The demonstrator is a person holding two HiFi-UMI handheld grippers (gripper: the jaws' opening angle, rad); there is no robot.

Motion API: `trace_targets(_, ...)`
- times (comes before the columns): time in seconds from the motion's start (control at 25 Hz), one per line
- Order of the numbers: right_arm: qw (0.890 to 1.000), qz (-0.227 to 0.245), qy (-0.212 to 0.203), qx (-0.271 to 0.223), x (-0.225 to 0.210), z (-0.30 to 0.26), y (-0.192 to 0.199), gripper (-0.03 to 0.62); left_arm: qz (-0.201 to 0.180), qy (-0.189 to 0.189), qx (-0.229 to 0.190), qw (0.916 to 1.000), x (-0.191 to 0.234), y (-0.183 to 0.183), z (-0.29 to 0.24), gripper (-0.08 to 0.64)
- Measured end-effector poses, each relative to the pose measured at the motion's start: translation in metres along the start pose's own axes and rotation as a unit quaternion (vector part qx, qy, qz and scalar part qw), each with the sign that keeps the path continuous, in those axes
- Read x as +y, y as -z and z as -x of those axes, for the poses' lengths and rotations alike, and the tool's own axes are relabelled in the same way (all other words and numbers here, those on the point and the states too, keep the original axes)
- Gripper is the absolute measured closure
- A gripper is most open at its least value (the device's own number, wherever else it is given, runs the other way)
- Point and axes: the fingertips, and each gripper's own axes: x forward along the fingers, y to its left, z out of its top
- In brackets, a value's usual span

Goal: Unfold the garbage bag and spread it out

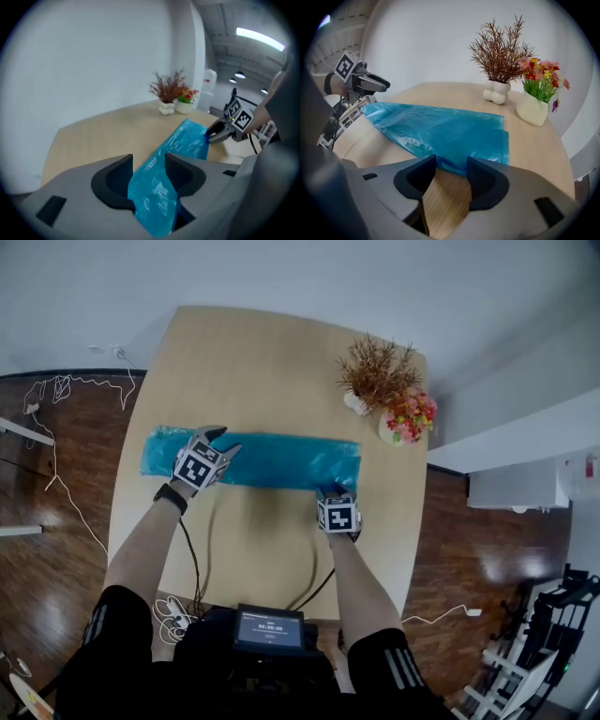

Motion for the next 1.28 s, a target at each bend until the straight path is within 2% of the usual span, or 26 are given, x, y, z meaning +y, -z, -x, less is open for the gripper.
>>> trace_targets(0.08,1.000,-0.004,0.000,0.002,0.001,0.001,0.000,0.370,-0.047,0.034,0.034,0.9978,-0.017,-0.002,-0.024,0.345)
trace_targets(0.24,1.000,-0.002,-0.003,0.003,0.002,-0.001,0.002,0.370,-0.104,0.050,0.086,0.9896,-0.027,0.012,-0.062,0.350)
trace_targets(0.32,1.000,-0.001,-0.001,0.003,0.001,-0.002,0.003,0.370,-0.115,0.055,0.110,0.9856,-0.027,0.023,-0.077,0.354)
trace_targets(0.44,1.000,-0.001,-0.004,0.002,0.003,0.000,-0.001,0.370,-0.113,0.060,0.134,0.9828,-0.023,0.038,-0.093,0.381)
trace_targets(0.64,1.000,-0.008,-0.003,0.006,0.003,0.001,0.001,0.370,-0.098,0.069,0.145,0.9821,-0.022,0.047,-0.101,0.417)
trace_targets(0.84,1.000,-0.005,-0.003,0.011,0.001,-0.003,0.002,0.370,-0.083,0.083,0.134,0.9840,-0.024,0.045,-0.106,0.466)
trace_targets(1.04,1.000,-0.007,-0.007,0.011,0.002,0.000,0.004,0.365,-0.103,0.093,0.129,0.9820,-0.033,0.046,-0.106,0.544)
trace_targets(1.12,1.000,-0.002,-0.010,0.008,0.001,0.001,0.002,0.344,-0.113,0.091,0.129,0.9810,-0.035,0.047,-0.107,0.552)
trace_targets(1.28,1.000,0.010,-0.007,-0.023,-0.004,0.010,-0.012,0.344,-0.131,0.081,0.115,0.9814,-0.034,0.044,-0.103,0.560)
